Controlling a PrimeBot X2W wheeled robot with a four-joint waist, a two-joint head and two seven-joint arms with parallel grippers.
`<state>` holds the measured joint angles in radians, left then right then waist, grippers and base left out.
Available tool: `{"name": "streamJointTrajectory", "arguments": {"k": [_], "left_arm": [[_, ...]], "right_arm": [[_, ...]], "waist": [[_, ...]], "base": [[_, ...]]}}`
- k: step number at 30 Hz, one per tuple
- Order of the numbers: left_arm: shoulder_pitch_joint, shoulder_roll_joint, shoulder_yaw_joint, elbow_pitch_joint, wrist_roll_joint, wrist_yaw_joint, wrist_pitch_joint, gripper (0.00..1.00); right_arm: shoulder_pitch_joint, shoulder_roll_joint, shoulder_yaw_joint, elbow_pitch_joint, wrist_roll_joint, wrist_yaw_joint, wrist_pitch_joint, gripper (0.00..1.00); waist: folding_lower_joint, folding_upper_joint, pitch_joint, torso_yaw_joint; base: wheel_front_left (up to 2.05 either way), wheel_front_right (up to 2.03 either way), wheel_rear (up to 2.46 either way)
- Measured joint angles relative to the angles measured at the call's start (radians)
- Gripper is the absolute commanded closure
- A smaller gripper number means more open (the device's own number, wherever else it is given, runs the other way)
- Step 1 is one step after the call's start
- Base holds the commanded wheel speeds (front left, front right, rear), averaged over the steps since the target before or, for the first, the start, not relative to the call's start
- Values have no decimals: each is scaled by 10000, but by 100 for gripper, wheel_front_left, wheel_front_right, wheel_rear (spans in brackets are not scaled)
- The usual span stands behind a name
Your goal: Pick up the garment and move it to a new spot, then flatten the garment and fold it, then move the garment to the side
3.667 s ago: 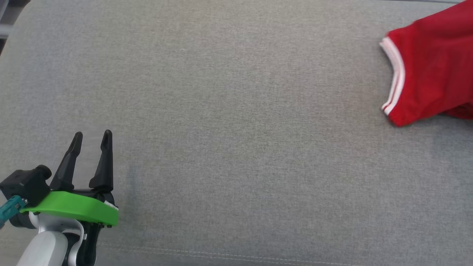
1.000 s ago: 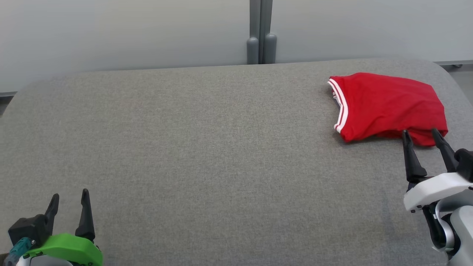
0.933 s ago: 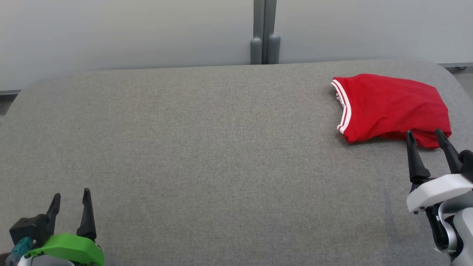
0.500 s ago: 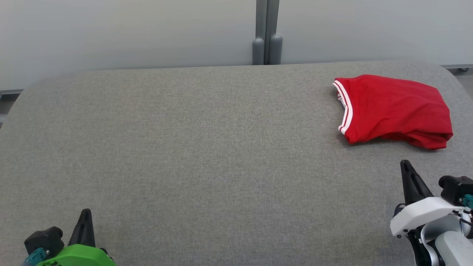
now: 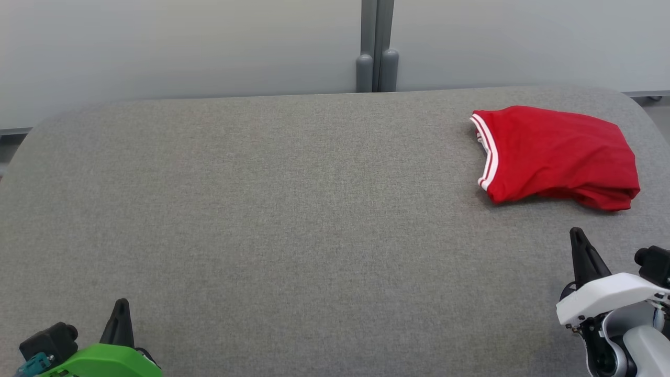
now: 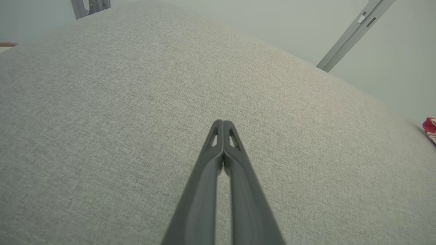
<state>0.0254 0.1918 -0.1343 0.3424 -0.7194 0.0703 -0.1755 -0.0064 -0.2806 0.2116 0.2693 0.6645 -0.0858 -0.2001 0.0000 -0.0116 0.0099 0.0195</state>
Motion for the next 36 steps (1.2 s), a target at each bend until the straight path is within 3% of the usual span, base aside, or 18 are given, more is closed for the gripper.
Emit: {"name": "streamJointTrajectory", "arguments": {"k": [36], "left_arm": [[-264, -583, 909, -219, -3459, -792, 1223, 100]], "right_arm": [[-95, 940, -1354, 6, 3814, 784, 1233, 100]], "waist": [[0, 0, -30, -77]], "base": [[0, 0, 0]]}}
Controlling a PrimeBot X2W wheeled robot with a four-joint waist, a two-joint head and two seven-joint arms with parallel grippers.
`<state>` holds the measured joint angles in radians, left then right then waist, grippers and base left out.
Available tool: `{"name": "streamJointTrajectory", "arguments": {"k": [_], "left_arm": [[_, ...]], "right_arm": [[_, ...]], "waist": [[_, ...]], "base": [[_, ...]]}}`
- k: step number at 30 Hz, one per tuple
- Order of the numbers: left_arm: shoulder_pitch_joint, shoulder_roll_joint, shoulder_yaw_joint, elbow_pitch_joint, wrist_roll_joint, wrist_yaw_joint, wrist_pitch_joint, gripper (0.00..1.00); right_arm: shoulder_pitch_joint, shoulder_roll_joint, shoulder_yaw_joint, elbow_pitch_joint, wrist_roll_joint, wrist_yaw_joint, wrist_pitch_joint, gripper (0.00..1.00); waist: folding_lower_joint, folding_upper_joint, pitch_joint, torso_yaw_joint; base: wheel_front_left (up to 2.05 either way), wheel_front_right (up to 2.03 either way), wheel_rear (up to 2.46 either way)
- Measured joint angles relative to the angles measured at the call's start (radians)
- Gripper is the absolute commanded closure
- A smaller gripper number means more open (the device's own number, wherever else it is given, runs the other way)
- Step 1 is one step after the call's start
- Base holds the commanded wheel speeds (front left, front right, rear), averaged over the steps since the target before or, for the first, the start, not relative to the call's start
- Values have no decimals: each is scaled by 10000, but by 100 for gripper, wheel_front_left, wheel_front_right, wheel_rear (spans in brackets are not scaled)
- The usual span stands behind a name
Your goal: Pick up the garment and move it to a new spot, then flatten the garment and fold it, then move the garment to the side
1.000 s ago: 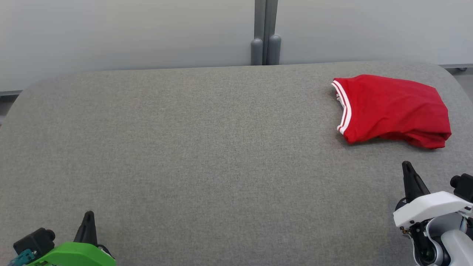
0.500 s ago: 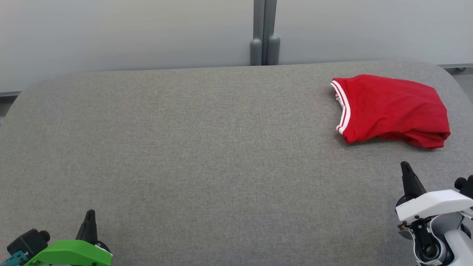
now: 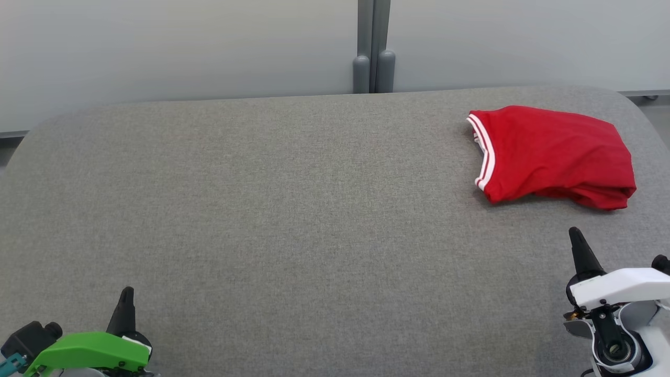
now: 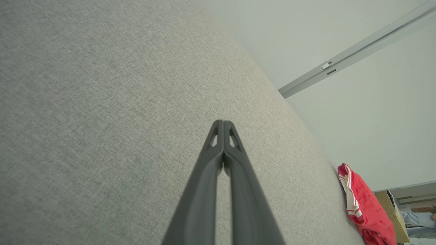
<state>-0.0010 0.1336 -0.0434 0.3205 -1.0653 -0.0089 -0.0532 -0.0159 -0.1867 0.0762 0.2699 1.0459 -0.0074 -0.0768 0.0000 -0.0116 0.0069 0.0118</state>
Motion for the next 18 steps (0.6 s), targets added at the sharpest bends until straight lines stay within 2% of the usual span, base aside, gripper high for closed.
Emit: {"name": "streamJointTrajectory", "arguments": {"k": [18], "left_arm": [[-169, -307, 430, -67, -1783, -334, 562, 100]], "right_arm": [[-173, 439, -683, 17, 1891, 428, 617, 100]], "waist": [[0, 0, -16, -40]], "base": [[0, 0, 0]]}}
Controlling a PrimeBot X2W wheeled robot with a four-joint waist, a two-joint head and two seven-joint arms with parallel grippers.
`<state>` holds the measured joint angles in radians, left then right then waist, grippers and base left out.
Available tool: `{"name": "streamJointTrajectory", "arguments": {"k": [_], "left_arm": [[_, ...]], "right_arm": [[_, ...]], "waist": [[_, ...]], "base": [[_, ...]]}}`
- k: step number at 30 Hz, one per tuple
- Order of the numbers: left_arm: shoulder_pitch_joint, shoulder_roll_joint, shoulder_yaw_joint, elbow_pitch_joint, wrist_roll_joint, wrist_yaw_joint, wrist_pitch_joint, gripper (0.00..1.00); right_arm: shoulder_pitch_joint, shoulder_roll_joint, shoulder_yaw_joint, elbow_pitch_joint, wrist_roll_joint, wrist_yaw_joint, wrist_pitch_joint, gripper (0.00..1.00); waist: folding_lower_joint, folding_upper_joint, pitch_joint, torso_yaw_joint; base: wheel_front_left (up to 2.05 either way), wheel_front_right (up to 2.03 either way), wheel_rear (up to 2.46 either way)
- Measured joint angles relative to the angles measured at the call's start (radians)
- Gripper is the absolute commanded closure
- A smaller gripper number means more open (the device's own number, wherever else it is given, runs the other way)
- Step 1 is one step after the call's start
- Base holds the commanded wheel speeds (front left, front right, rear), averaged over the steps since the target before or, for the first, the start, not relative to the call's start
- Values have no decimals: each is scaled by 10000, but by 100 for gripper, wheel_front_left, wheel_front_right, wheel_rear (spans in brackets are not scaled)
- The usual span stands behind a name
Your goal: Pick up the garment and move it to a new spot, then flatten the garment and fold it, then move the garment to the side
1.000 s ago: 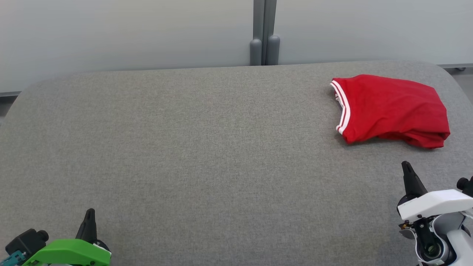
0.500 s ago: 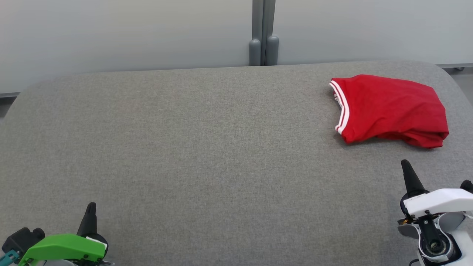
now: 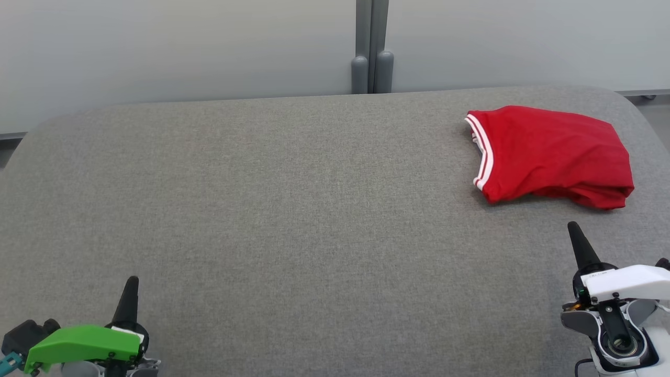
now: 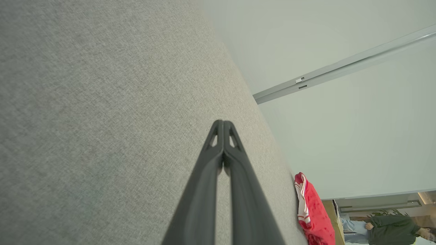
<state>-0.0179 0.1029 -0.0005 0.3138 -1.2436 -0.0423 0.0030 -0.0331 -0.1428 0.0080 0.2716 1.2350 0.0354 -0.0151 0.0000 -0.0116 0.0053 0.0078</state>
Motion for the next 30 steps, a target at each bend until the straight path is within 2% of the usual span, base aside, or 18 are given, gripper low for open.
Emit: {"name": "streamJointTrajectory", "arguments": {"k": [30], "left_arm": [[-323, -548, 706, -180, -2993, -654, 966, 100]], "right_arm": [[-209, 823, -1080, 88, 3139, 702, 965, 100]], "waist": [[0, 0, -25, -66]], "base": [[0, 0, 0]]}}
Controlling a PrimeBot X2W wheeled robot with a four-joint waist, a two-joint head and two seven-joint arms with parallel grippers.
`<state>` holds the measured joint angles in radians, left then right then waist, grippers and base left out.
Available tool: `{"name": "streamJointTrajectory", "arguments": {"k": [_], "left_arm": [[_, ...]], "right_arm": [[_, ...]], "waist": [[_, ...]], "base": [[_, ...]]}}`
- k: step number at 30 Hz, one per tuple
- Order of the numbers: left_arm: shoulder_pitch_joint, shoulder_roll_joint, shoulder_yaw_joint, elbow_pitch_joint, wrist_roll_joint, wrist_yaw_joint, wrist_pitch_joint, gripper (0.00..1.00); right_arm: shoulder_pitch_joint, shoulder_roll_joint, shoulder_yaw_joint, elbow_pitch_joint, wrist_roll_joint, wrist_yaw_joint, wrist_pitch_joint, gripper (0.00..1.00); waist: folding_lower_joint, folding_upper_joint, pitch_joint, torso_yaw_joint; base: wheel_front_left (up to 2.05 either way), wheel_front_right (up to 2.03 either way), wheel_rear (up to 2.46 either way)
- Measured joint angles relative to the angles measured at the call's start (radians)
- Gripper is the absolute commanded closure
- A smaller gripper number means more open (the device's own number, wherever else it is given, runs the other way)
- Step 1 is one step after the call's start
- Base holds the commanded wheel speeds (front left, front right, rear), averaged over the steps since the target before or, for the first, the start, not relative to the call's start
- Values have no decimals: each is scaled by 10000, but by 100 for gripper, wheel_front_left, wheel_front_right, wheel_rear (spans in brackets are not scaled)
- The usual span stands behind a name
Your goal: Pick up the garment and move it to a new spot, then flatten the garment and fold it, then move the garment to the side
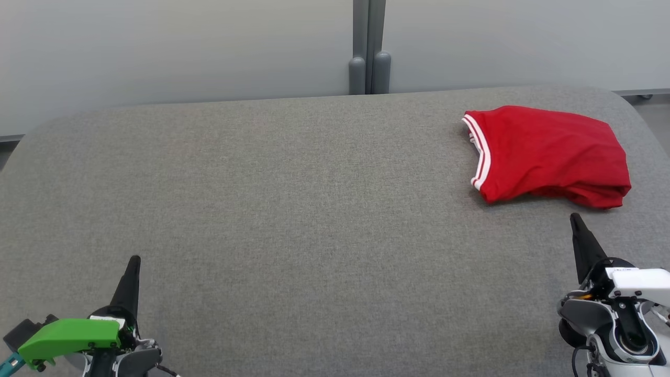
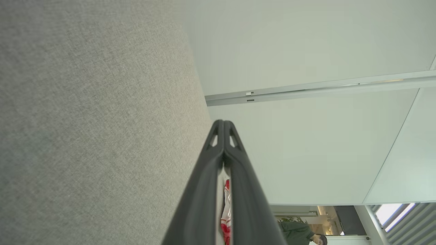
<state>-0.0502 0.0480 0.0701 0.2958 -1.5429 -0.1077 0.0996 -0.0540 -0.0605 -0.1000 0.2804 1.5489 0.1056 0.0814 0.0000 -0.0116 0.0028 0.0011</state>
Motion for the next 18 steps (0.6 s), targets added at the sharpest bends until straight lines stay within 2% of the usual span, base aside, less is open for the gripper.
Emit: {"name": "streamJointTrajectory", "arguments": {"k": [5, 18], "left_arm": [[-143, -54, 146, -100, -391, -125, 155, 100], [-143, -67, 188, -117, -564, -125, 155, 100]], "right_arm": [[-5, 86, -219, 4, 539, 88, 171, 100], [-8, 171, -236, 17, 600, 88, 176, 100]], "waist": [[0, 0, -4, -11], [0, 0, -4, -11]], "base": [[0, 0, 0], [0, 0, 0]]}}
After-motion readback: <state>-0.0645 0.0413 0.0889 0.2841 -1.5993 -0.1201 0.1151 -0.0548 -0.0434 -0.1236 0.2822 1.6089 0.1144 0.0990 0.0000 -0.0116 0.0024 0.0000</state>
